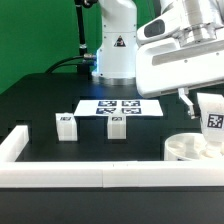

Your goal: Assemble stool

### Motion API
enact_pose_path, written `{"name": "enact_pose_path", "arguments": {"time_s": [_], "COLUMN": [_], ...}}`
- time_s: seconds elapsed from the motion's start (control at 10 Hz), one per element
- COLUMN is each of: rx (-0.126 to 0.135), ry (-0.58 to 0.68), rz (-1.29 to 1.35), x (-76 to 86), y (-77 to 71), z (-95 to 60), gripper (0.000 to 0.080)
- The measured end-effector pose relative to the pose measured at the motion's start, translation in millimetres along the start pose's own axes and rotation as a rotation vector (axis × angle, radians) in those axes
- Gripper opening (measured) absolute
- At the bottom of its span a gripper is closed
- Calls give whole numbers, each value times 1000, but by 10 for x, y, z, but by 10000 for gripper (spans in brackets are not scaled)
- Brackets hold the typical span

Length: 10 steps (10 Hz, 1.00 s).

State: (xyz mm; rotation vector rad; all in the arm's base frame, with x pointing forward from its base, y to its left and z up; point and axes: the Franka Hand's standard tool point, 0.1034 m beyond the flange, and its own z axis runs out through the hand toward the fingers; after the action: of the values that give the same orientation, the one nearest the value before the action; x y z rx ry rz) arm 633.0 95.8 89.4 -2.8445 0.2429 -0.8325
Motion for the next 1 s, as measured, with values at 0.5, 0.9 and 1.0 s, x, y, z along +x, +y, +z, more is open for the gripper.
{"name": "enact_pose_path", "arguments": {"time_s": [0.5, 0.9, 1.0], "rx": [-5, -4, -4], "ry": [2, 8, 9], "rz": [4, 4, 4], "x": [19, 55, 63], "y": [55, 49, 46], "z": [-7, -37, -44], "gripper": [324, 324, 324]}}
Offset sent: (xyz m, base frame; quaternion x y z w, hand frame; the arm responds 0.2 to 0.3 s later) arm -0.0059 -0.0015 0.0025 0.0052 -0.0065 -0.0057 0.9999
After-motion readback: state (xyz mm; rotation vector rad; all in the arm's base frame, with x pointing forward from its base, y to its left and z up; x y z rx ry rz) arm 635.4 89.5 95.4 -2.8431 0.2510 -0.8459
